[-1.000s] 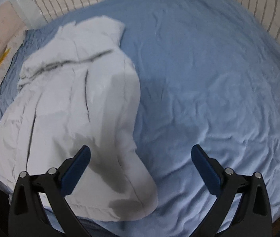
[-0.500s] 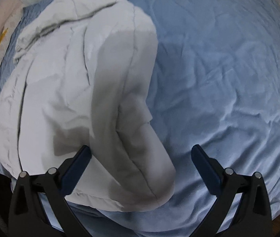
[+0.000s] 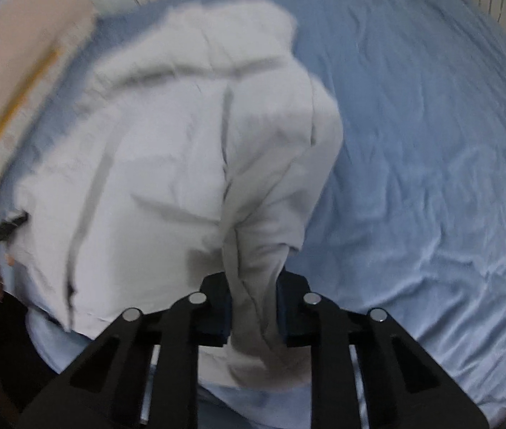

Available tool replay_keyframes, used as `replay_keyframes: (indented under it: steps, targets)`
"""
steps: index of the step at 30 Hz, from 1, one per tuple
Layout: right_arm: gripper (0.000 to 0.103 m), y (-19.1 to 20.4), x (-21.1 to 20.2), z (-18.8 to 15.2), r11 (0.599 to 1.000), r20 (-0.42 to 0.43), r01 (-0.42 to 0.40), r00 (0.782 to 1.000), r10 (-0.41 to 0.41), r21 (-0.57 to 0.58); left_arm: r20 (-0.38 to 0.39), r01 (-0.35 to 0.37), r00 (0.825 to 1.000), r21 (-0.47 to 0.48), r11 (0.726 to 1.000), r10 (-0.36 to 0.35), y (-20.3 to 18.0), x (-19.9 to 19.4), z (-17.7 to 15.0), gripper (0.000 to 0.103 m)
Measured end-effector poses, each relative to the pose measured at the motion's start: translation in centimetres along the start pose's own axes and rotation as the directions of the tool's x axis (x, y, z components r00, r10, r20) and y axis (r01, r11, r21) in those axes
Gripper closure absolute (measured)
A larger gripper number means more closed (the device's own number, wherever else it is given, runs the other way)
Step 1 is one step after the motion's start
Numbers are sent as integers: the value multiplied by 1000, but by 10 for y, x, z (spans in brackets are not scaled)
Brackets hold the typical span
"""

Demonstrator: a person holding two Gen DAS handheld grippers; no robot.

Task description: Fold large clothes

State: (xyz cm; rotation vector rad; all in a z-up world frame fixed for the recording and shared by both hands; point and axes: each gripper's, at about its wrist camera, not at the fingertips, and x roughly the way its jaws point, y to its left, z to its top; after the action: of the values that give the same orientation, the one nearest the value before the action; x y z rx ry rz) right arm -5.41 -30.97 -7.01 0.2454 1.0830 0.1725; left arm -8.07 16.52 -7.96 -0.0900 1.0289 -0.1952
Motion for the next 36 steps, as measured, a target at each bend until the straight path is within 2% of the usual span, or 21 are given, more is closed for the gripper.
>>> replay_keyframes:
  steps: [3, 5, 7, 10, 13, 18, 23, 26, 30, 33, 36]
  targets:
    - [86, 5, -24, 6, 999, 114, -41, 993, 40, 4, 119, 17, 993, 33, 999, -20, -11, -40, 10, 92]
    - [87, 5, -46, 10, 996, 198, -85, 977, 80, 17, 178, 28, 983, 43, 999, -35, -17, -64, 20, 94]
    - [89, 8, -65, 18, 991, 284, -130, 952, 116, 30, 203, 36, 978, 39, 999, -44, -14, -77, 35, 94]
    - [90, 5, -86, 28, 984, 352, -173, 924, 149, 36, 223, 76, 972, -2, 997, -74, -7, -89, 57, 95]
    - [91, 12, -95, 33, 981, 382, -191, 909, 168, 23, 248, 103, 965, -33, 994, -91, -2, -100, 80, 96]
    - [96, 27, -120, 19, 971, 428, -236, 875, 226, -31, 310, 148, 942, -50, 988, -125, -4, -125, 75, 98]
    - [97, 39, -165, -12, 974, 449, -189, 865, 225, -124, 330, 181, 927, 17, 983, -176, -5, -168, 36, 98]
    - [97, 38, -190, -29, 978, 462, -168, 862, 208, -125, 316, 202, 927, 29, 979, -200, -3, -187, 15, 98]
    - [97, 41, -206, -49, 977, 458, -187, 863, 215, -106, 287, 231, 929, 37, 972, -232, 0, -201, -13, 98]
    - [97, 39, -197, -43, 976, 429, -205, 876, 219, -79, 255, 277, 928, 13, 961, -271, 6, -196, -14, 98]
    - [97, 30, -182, -15, 978, 443, -204, 875, 197, -34, 252, 311, 923, -47, 949, -290, 9, -170, 13, 98]
